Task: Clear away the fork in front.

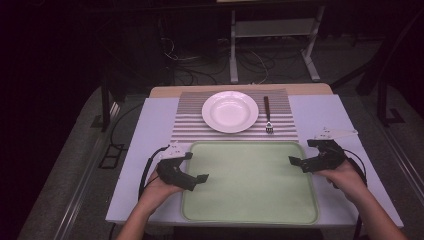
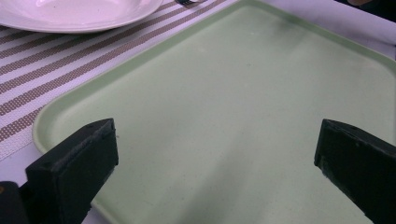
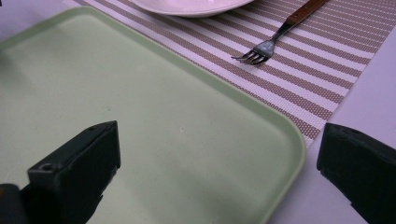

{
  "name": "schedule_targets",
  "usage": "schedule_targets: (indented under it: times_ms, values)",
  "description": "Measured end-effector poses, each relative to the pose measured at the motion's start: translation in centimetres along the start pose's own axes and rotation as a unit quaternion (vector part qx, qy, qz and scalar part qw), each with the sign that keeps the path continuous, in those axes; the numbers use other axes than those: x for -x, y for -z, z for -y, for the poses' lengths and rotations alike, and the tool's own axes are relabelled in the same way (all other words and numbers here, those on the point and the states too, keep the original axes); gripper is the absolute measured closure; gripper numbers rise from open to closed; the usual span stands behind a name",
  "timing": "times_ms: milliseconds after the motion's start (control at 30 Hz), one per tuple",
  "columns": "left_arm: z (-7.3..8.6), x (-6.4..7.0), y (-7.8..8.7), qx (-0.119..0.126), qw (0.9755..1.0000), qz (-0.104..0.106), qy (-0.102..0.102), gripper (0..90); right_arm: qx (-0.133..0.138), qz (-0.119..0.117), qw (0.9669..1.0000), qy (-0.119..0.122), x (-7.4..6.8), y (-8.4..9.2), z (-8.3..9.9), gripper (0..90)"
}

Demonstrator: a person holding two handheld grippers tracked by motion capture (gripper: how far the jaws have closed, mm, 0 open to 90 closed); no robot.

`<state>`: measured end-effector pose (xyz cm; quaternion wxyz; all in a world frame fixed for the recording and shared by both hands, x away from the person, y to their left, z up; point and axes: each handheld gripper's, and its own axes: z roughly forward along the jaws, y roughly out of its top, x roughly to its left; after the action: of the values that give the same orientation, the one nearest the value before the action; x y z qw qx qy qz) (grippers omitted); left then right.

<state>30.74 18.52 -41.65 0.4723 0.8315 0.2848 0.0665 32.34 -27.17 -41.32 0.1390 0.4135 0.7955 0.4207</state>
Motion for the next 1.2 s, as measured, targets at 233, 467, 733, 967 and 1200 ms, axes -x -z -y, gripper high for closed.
schedule_targets:
  times_ms: [233,467,733,967,1200]
  values:
    - [0.0,-0.1,-0.1,-0.002,1.0,0.0,0.001,0.0,-0.01,0.001,0.9999,-0.001,0.4,-0.9,-0.7,0.0]
    - [0.0,-0.1,0.1,0.0,1.0,-0.002,0.003,0.0,-0.013,0.005,0.9999,-0.006,0.9,-1.2,-1.4,0.0]
    - [0.0,-0.1,0.0,-0.001,1.0,-0.004,0.003,0.0,-0.017,0.009,0.9998,-0.001,1.3,-2.1,-3.0,0.0]
    - [0.1,-0.2,-0.1,-0.004,1.0,-0.003,0.003,0.0,-0.023,0.012,0.9997,-0.002,1.8,-3.2,-4.1,0.0]
    - [0.0,-0.1,0.0,-0.001,1.0,-0.003,0.003,0.0,-0.027,0.017,0.9995,-0.005,2.1,-3.8,-4.8,0.0]
